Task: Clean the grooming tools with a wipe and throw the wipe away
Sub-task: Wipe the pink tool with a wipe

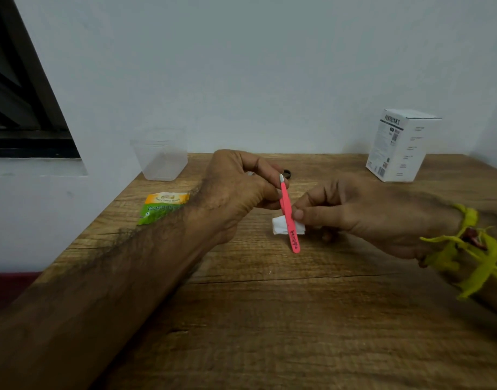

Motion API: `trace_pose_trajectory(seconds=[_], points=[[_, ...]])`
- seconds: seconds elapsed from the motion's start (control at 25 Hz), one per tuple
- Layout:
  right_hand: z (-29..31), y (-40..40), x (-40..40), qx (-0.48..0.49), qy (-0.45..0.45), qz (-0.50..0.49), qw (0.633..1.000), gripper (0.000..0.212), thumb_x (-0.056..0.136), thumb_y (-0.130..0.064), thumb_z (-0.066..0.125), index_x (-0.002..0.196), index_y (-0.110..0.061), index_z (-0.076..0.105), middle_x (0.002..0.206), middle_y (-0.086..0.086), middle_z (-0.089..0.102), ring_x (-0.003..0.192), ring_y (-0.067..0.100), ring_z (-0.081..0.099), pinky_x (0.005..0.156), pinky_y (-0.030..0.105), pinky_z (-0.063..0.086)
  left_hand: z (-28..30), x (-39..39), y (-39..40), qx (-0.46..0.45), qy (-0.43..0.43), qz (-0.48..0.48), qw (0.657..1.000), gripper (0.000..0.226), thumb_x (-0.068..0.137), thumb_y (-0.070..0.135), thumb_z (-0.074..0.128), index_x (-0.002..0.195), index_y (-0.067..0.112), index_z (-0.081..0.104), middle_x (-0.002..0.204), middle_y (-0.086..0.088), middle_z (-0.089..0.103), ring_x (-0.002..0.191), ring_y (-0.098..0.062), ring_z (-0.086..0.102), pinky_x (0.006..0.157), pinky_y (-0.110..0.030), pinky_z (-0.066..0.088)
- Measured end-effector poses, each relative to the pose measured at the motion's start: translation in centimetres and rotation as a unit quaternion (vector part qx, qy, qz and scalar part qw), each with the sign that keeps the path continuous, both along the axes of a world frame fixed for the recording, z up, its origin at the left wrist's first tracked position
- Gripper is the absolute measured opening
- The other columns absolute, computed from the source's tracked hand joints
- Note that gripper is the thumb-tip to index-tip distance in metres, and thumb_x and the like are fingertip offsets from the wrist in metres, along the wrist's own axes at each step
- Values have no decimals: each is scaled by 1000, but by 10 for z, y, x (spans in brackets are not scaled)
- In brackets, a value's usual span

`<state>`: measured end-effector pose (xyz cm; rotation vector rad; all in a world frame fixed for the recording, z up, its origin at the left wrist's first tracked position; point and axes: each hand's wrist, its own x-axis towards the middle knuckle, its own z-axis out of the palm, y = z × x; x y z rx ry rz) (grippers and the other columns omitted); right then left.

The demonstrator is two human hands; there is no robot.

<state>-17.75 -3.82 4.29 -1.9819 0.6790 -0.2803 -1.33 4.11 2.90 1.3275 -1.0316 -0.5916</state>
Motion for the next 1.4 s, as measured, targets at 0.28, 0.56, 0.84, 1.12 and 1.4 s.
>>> trace_pose_trajectory(seconds=[0.28,0.56,0.84,1.12,1.4], points=[[-1,-2,-1,23,-10,8,1000,12,89,-14,68,87,-5,76,77,7,69,65,8,58,57,25,43,2,-1,0,1,-8,3,1000,37,66,-30,68,52,4,66,82,-5,72,71,-23,73,58,-33,61],[-5,-4,0,-28,-15,11,999,8,84,-12,74,90,-11,79,90,15,73,73,16,57,61,29,47,2,2,2,18,3,-4,1000,38,67,-29,67,51,6,67,85,-7,71,73,-27,74,59,-32,60],[-10,-10,0,-40,-72,18,996,11,80,-17,75,89,-16,81,81,9,73,68,12,59,59,23,49,3,3,1,19,-14,6,1000,35,66,-29,68,52,3,69,82,-5,72,72,-20,74,58,-30,60],[-14,-14,1,-4,-127,8,992,21,69,-22,78,88,-14,81,72,7,74,64,10,63,56,22,50,5,3,2,9,-33,3,999,35,67,-27,71,53,5,69,80,-3,73,71,-12,74,56,-25,58],[-16,-8,3,-77,-138,-19,987,28,60,-32,83,84,-17,81,68,5,73,58,9,61,51,19,49,3,-2,2,-1,-38,-2,999,40,67,-28,68,50,8,67,82,-4,73,72,-11,74,55,-26,58]])
